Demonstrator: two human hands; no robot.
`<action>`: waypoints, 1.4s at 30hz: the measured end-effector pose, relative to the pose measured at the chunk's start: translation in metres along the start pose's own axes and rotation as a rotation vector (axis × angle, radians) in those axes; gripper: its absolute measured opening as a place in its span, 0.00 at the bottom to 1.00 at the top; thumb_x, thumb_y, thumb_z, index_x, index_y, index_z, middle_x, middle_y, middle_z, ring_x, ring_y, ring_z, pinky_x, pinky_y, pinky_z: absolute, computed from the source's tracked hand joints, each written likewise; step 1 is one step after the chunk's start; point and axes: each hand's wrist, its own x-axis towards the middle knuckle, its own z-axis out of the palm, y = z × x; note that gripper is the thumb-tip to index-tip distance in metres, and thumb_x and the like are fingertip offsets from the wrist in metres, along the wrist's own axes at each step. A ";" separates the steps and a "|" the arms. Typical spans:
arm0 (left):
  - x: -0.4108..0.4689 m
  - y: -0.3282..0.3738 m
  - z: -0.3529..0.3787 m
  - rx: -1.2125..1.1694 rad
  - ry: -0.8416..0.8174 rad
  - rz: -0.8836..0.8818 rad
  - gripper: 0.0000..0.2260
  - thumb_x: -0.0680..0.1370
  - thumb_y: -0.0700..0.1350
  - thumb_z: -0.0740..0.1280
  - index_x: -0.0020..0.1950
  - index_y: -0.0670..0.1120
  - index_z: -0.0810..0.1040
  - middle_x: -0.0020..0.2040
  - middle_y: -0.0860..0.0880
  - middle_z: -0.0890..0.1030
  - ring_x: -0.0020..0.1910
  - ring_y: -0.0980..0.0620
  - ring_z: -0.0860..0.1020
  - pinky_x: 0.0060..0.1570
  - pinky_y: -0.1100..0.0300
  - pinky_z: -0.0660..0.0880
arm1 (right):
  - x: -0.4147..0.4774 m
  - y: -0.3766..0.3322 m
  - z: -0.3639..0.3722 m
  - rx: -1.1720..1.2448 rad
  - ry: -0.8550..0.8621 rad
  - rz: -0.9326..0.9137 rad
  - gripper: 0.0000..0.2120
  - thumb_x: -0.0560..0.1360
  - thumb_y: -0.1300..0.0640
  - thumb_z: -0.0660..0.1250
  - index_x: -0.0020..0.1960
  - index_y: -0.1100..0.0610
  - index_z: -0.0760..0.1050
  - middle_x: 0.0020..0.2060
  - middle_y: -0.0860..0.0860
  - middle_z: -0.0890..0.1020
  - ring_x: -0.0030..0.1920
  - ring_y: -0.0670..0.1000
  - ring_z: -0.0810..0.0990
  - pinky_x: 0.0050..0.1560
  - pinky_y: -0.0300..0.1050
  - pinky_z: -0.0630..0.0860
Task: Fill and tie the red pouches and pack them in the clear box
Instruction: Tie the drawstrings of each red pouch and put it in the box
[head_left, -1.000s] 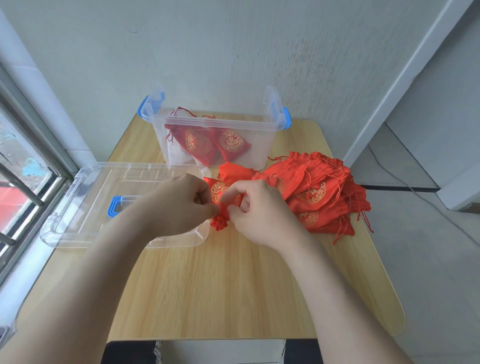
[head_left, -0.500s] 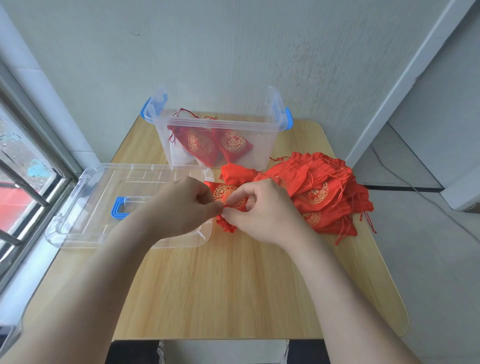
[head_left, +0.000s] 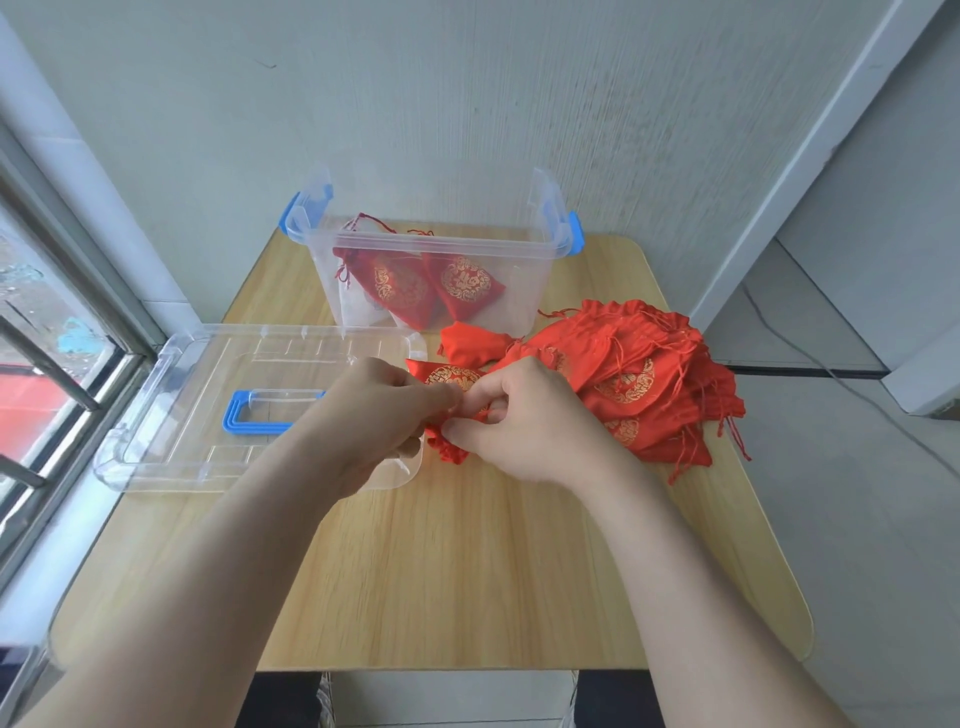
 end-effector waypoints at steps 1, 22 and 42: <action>-0.001 0.000 0.001 -0.026 -0.007 -0.013 0.18 0.77 0.44 0.77 0.34 0.44 0.72 0.30 0.47 0.69 0.27 0.51 0.67 0.35 0.55 0.67 | -0.001 0.000 0.000 0.001 -0.005 0.001 0.08 0.75 0.48 0.77 0.40 0.50 0.86 0.19 0.39 0.71 0.24 0.43 0.71 0.27 0.32 0.63; -0.003 0.002 0.003 0.179 -0.061 0.144 0.21 0.85 0.53 0.67 0.44 0.36 0.83 0.33 0.43 0.84 0.30 0.52 0.74 0.36 0.58 0.74 | 0.001 0.001 0.000 0.066 0.040 0.022 0.10 0.79 0.58 0.67 0.53 0.48 0.85 0.34 0.43 0.81 0.32 0.38 0.78 0.32 0.32 0.71; -0.005 0.002 -0.015 0.266 -0.165 0.185 0.15 0.80 0.53 0.73 0.46 0.40 0.86 0.43 0.37 0.84 0.38 0.49 0.78 0.48 0.47 0.82 | 0.002 0.002 0.002 0.080 0.121 -0.059 0.02 0.74 0.55 0.78 0.42 0.50 0.88 0.35 0.43 0.87 0.39 0.41 0.86 0.44 0.43 0.82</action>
